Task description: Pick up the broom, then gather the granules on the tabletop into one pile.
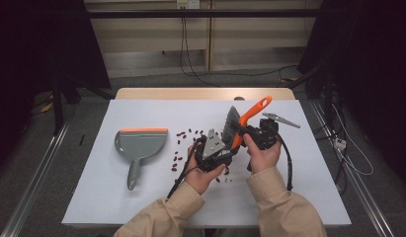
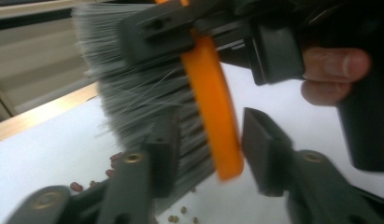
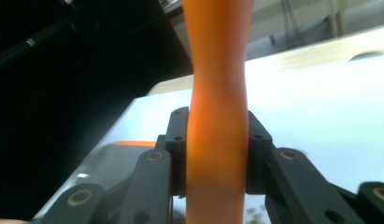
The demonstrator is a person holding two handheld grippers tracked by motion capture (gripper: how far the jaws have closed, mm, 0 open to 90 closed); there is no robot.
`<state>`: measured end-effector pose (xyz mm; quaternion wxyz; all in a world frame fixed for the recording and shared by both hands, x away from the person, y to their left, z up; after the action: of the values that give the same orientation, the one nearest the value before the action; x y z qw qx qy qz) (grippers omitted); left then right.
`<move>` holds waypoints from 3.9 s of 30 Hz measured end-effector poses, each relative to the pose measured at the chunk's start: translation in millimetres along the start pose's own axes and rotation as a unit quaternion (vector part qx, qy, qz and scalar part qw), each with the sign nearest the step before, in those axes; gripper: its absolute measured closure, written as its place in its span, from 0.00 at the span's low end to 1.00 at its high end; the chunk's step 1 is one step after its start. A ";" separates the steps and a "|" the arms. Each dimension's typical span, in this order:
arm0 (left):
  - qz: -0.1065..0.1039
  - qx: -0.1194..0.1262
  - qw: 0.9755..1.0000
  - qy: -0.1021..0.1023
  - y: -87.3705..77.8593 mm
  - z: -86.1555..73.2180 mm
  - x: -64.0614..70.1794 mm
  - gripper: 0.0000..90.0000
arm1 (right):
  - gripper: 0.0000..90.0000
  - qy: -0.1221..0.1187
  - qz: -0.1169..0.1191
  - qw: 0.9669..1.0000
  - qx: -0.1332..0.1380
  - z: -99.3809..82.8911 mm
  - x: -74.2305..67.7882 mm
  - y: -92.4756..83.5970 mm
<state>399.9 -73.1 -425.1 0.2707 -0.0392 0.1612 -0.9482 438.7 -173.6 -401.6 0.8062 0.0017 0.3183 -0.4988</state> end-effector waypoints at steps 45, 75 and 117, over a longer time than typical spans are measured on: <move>-0.004 -0.028 0.997 -0.073 -132.0 -35.4 -93.5 0.07 | 0.78 -0.166 -0.044 0.978 -0.121 2.9 51.0 -31.7; 0.026 -0.026 0.995 -0.093 -170.7 -59.6 -121.4 0.07 | 0.79 -0.159 -0.099 0.965 -0.182 -12.5 87.2 -14.2; 0.034 -0.038 0.994 -0.099 -180.1 -73.7 -122.7 0.07 | 0.79 -0.218 -0.140 0.938 -0.230 -24.1 95.0 -19.0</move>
<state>402.1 156.8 -434.3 0.3160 -0.1375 0.1706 -0.9231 439.6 -251.7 -463.7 0.7563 -0.3370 0.2377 -0.5078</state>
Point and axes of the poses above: each handheld gripper's, and its own axes: y roughly forward along the jaws, z roughly out of its top, x roughly to its right, the point moved 7 cm from there along y, roughly forward along the jaws, and after that the axes turned 1 degree about -z, right-handed, at the moved point
